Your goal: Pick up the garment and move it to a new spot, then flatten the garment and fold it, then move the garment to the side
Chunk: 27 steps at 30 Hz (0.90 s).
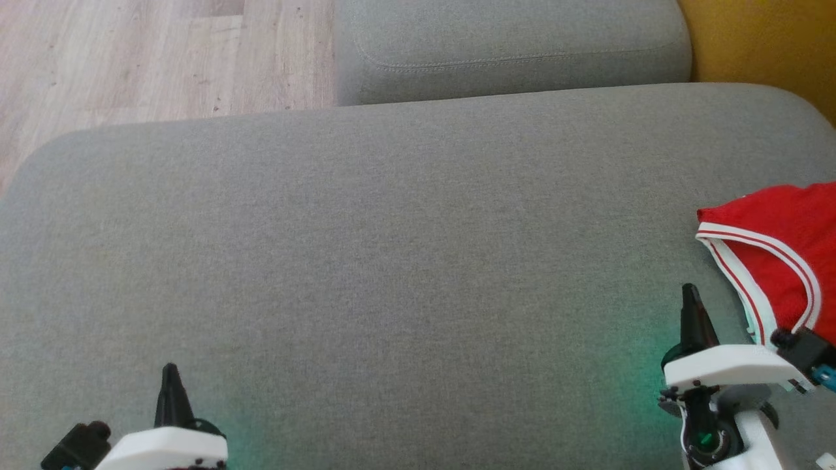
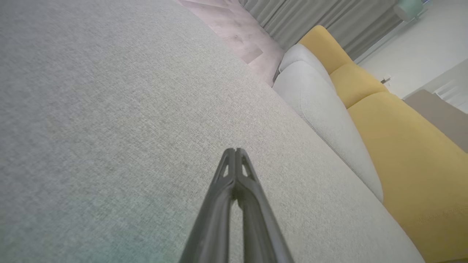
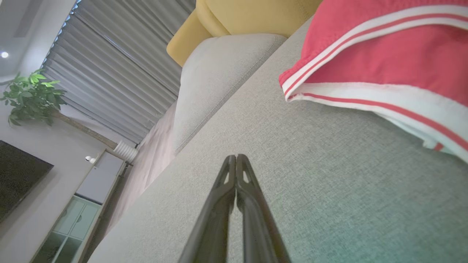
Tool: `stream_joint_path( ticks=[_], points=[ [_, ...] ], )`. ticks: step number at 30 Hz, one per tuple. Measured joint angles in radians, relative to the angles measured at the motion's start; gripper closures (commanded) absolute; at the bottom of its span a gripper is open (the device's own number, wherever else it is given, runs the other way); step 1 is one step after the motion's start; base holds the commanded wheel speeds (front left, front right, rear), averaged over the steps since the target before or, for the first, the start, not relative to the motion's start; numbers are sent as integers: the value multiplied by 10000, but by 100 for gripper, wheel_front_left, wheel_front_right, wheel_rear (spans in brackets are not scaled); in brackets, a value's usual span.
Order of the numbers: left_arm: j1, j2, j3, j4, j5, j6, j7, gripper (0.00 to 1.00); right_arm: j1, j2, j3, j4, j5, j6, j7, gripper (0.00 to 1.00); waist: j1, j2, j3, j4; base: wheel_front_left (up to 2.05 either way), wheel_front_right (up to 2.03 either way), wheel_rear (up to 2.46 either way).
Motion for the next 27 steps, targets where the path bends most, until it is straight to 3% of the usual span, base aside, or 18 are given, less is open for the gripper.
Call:
stream_joint_path(
  ticks=[27],
  points=[
    [-170, 2, 211, -476, -3014, -251, 742, 100, 228, 0, -355, -945, 3139, 0, 805, 100, 0, 0, 14, 24, 0, 0, 0]
  ],
)
